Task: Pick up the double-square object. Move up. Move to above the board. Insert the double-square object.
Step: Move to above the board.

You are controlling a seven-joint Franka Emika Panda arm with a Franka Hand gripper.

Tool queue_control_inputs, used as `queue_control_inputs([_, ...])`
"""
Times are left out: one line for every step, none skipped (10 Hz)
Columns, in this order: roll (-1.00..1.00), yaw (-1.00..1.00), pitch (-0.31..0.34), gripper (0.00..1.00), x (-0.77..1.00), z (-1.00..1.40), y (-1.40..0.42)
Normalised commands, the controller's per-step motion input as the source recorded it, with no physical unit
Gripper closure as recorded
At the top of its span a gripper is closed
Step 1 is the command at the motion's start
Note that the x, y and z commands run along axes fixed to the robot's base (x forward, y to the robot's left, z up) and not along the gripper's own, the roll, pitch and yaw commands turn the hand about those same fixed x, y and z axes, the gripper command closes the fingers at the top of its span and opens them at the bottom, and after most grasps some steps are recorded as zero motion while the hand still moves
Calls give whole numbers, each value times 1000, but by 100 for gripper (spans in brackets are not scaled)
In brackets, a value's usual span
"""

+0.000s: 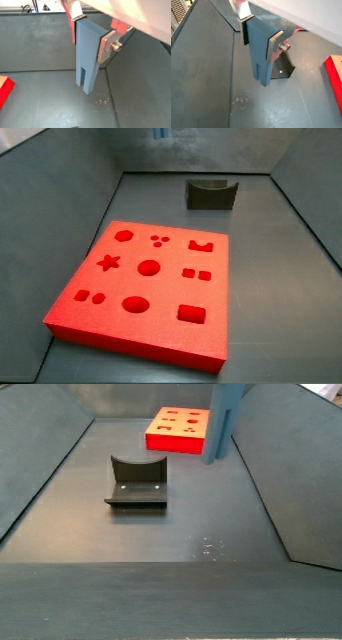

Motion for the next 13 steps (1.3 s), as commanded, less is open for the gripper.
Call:
queue_control_inputs([37, -1000, 65, 100, 64, 164, -1000])
queue_control_inputs([39, -1000, 57, 100, 56, 170, -1000])
queue_control_inputs([25, -1000, 51, 100, 54, 169, -1000])
queue_control_inputs([23, -1000, 62, 100, 56, 170, -1000])
queue_control_inputs([21, -1000, 68, 100, 57, 171, -1000])
queue_control_inputs([11, -1000, 79, 100, 56, 178, -1000])
queue_control_inputs([3, -1000, 88, 100, 56, 180, -1000])
queue_control_inputs([-19, -992, 119, 100, 58, 184, -1000])
queue_control_inputs([-30, -657, 118, 100, 60, 192, -1000])
queue_control_inputs([-36, -417, 113, 100, 65, 193, -1000])
queue_control_inputs([-42, -296, 115, 100, 70, 195, -1000])
queue_control_inputs([-33, -98, 124, 100, 90, 197, -1000])
queue_control_inputs([-3, -47, 132, 100, 101, 201, -1000])
